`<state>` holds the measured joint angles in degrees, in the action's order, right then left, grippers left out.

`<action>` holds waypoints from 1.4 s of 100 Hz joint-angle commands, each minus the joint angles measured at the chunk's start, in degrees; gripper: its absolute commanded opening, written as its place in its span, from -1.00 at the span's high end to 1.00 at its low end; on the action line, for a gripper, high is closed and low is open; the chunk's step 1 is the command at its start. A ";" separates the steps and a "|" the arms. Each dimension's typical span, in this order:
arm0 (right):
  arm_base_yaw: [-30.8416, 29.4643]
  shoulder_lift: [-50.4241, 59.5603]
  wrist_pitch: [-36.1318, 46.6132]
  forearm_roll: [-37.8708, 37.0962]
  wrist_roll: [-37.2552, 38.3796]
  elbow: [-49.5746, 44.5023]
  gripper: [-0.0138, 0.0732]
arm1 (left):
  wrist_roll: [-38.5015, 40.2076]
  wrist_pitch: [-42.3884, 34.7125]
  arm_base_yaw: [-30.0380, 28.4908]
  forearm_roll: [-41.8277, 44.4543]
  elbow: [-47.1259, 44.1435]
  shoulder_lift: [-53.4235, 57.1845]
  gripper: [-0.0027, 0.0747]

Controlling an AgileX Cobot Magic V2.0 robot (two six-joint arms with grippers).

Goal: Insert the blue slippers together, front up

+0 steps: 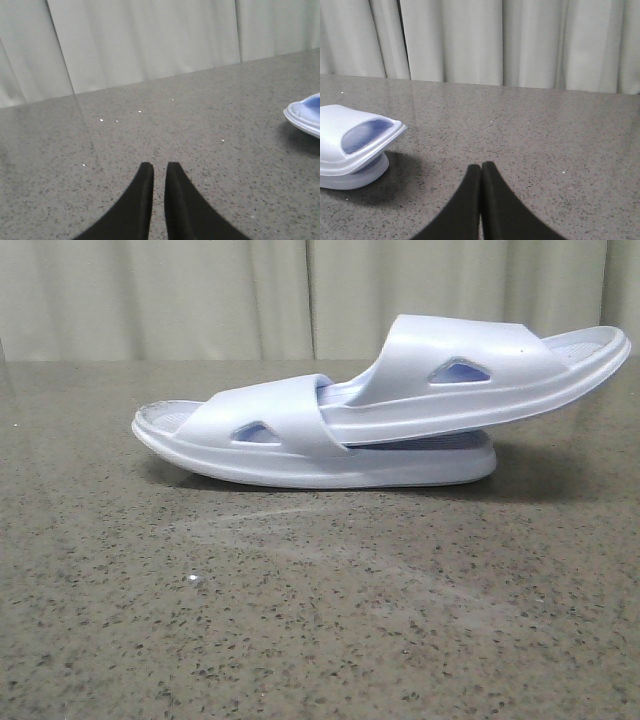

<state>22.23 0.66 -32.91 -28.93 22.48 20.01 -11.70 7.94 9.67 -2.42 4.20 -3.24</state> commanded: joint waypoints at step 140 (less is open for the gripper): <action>-0.29 0.47 3.83 -1.82 -0.46 1.41 0.93 | 4.65 -8.57 -0.82 2.42 -4.83 5.14 0.89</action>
<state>22.23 0.66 -32.91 -28.93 22.48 20.01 -7.67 4.47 9.08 0.58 -0.06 0.25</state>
